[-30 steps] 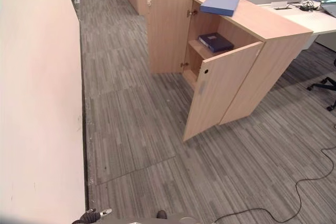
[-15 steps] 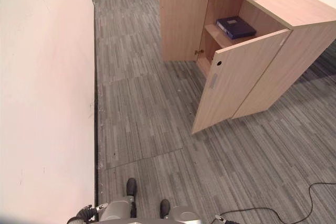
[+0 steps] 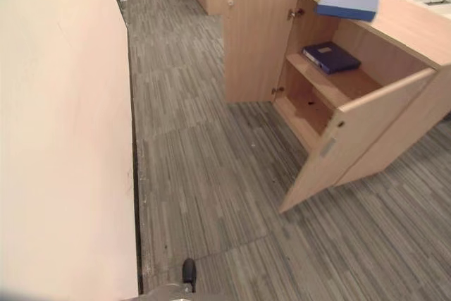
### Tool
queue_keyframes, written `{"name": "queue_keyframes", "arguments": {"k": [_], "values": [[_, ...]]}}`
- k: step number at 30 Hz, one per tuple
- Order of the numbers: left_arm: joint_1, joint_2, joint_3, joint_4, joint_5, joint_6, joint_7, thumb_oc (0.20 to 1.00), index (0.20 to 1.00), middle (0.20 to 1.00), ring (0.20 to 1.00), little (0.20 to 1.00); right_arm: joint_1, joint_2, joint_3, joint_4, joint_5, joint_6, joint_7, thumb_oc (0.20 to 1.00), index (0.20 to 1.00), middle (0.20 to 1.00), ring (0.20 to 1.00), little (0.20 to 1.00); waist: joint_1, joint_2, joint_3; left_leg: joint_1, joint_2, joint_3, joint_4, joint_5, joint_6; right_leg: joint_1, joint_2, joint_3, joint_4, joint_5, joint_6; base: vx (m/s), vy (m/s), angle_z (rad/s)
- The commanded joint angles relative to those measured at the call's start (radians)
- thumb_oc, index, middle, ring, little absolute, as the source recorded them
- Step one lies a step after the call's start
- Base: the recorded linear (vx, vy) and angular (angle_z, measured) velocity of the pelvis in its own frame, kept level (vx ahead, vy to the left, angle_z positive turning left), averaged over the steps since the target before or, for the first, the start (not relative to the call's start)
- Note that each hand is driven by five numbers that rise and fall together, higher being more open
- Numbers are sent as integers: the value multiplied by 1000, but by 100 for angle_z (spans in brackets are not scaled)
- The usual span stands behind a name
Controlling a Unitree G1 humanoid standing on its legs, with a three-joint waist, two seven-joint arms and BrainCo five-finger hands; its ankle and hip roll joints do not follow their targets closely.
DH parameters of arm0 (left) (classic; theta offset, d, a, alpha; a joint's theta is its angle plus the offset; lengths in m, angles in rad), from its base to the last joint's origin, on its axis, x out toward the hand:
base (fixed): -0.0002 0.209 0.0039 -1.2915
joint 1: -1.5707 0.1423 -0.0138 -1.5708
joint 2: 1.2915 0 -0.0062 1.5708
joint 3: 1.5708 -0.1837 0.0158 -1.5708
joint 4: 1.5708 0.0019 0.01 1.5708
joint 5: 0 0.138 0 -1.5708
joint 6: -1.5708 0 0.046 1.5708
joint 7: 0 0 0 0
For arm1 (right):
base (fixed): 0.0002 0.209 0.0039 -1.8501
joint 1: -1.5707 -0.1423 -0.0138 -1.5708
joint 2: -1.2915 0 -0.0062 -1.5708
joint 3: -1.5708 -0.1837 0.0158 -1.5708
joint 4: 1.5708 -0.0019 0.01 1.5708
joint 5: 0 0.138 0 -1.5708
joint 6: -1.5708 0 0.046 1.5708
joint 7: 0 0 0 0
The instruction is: Put the empty folder in the office cabinet
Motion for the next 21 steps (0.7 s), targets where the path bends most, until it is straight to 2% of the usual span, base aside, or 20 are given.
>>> {"name": "queue_keyframes", "arguments": {"k": [1,2,3,5,6,7,8,9,10,11,12,14,17,18,19,20,21], "values": [[19,-17,4,-16,9,-7,2,1000,1000,1000,1000,1000,-21,-56,-4,4,-28,-1,-1,1000,1000,1000,1000,1000,25,33,5,-162,63,1,160,-66,-63,-43,-27,42,-6,107,52,278,359,-4],[12,-13,-2,-20,16,-7,2,1000,1000,1000,1000,1000,-24,-58,-9,1,-23,1,2,1000,1000,1000,1000,1000,26,31,-5,-172,36,15,206,-114,-40,-72,-69,38,53,175,69,271,389,-11],[6,-8,-5,-23,21,-5,3,1000,1000,1000,1000,1000,-31,-58,-11,-11,-18,0,0,1000,1000,1000,1000,1000,25,39,1,-149,8,20,220,-155,-9,-126,-109,46,180,278,66,319,503,-17],[-5,-3,-9,-27,16,-4,7,1000,1000,1000,1000,1000,-43,-58,-7,-20,-11,3,-7,1000,1000,1000,1000,1000,15,59,28,-100,-16,16,206,-178,28,-205,-137,51,347,412,31,210,455,-6],[-9,1,-19,-37,18,-3,8,1000,1000,1000,1000,1000,-50,-55,2,-36,-2,-2,-14,1000,1000,1000,1000,1000,0,84,52,-36,-31,21,182,-193,51,-261,-158,22,469,441,2,158,360,3],[-9,1,-19,-37,18,-3,8,1000,1000,1000,1000,1000,-50,-55,2,-36,-2,-2,-14,1000,1000,1000,1000,1000,-1,83,54,-33,-33,21,181,-193,51,-259,-160,23,472,438,2,258,417,13],[-7,5,-21,-42,23,-1,4,1000,1000,1000,1000,1000,-53,-49,11,-51,-5,-6,-19,1000,1000,1000,1000,1000,-9,101,63,30,-38,21,139,-202,57,-323,-178,-28,547,429,-4,258,239,46],[-12,9,-28,-45,23,-2,0,1000,1000,1000,1000,1000,-55,-47,19,-56,-3,-9,-21,1000,1000,1000,1000,1000,-33,113,88,77,-41,-14,111,-198,52,-396,-120,-56,560,331,-18,364,232,26],[-20,11,-33,-51,25,0,-4,1000,1000,1000,1000,1000,-57,-42,21,-53,10,-10,-21,1000,1000,1000,1000,1000,-63,116,114,110,-45,-58,94,-192,45,-450,-29,-63,504,249,-22,367,44,64],[-22,10,-40,-46,32,3,-9,1000,1000,1000,1000,1000,-57,-40,25,-45,22,-9,-21,1000,1000,1000,1000,1000,-77,106,125,147,-58,-80,67,-201,41,-479,40,-73,399,226,-9,297,-28,91],[-21,8,-40,-44,33,2,-8,1000,1000,1000,1000,1000,-58,-39,25,-45,24,-11,-22,1000,1000,1000,1000,1000,-80,100,128,158,-65,-84,63,-208,39,-483,58,-86,347,224,-2,251,-24,120],[-17,0,-37,-36,26,3,-10,1000,1000,1000,1000,1000,-58,-41,30,-48,18,-15,-24,1000,1000,1000,1000,1000,-78,84,129,191,-79,-81,47,-226,35,-510,77,-172,248,247,13,207,-29,50],[-11,-7,-32,-26,34,8,-11,1000,1000,1000,1000,1000,-48,-41,29,-50,11,-16,-26,1000,1000,1000,1000,1000,-73,61,120,240,-91,-73,28,-255,30,-501,71,-305,130,280,33,232,-67,-18],[-11,-7,-32,-26,34,8,-11,1000,1000,1000,1000,1000,-48,-41,29,-50,11,-16,-26,1000,1000,1000,1000,1000,-73,61,120,241,-91,-73,28,-255,30,-500,71,-305,130,280,33,292,-137,-16],[-14,-5,-31,-16,49,10,-14,1000,1000,1000,1000,1000,-42,-41,25,-44,11,-15,-24,1000,1000,1000,1000,1000,-71,50,106,267,-90,-70,19,-270,20,-453,66,-359,52,247,22,284,-137,5],[-6,-10,-32,-12,55,10,-11,1000,1000,1000,1000,1000,-35,-40,28,-38,11,-15,-26,1000,1000,1000,1000,1000,-69,49,93,284,-84,-57,8,-280,17,-428,74,-362,43,236,5,416,-190,0],[-1,-15,-32,-6,57,12,-16,1000,1000,1000,1000,1000,-30,-39,29,-32,13,-16,-24,1000,1000,1000,1000,1000,-67,50,72,290,-71,-50,16,-304,11,-419,88,-337,42,215,-10,235,-89,-11]]}}
